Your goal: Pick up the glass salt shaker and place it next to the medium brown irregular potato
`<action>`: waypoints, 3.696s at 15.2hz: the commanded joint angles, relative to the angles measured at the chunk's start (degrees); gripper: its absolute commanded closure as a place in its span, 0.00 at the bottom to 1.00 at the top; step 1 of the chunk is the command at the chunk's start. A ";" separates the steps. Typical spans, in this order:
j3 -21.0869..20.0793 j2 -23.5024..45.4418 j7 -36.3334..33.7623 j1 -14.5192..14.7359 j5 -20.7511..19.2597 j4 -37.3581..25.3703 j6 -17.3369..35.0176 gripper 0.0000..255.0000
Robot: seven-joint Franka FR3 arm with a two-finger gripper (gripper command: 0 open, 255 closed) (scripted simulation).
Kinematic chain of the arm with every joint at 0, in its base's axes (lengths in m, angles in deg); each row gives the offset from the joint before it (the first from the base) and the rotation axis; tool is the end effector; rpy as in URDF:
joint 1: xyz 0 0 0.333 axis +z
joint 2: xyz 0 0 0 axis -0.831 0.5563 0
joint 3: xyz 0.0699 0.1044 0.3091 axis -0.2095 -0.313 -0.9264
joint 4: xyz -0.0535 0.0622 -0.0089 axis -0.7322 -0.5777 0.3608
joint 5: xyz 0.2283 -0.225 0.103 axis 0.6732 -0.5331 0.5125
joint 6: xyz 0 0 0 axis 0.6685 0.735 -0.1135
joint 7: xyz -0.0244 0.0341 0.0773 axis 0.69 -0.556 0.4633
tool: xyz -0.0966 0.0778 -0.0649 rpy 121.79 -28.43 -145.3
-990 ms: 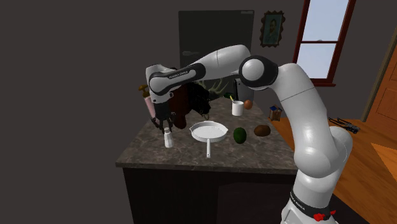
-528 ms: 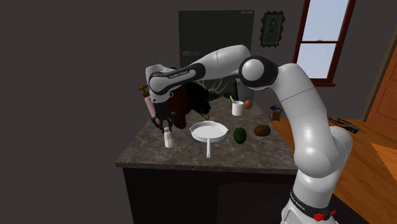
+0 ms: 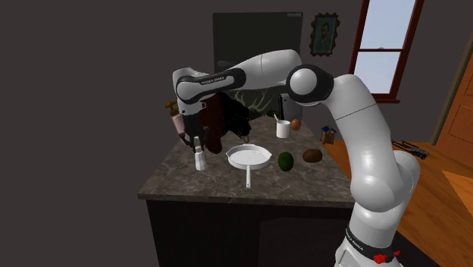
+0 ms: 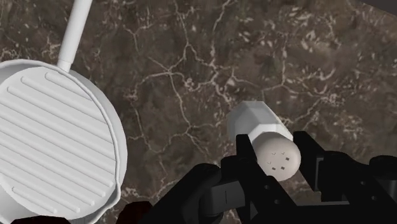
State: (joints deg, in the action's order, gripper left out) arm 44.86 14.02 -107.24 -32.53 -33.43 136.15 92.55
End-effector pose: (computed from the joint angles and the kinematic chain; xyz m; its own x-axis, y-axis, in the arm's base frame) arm 0.4834 0.4394 0.4000 0.9802 0.1538 -0.1249 0.1664 -0.9812 0.0974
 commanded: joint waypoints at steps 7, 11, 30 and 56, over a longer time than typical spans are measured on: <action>-0.18 -0.19 0.52 1.01 0.26 -6.01 -6.00 1.00; -0.18 0.08 0.80 1.73 0.22 -9.68 -9.27 1.00; -1.46 -6.44 3.15 -1.22 2.06 -11.35 -17.08 1.00; 14.08 -60.81 38.76 -23.42 17.00 51.57 -2.97 1.00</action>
State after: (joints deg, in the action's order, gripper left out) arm 57.82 -45.27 -70.10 -55.58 -16.19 186.47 89.78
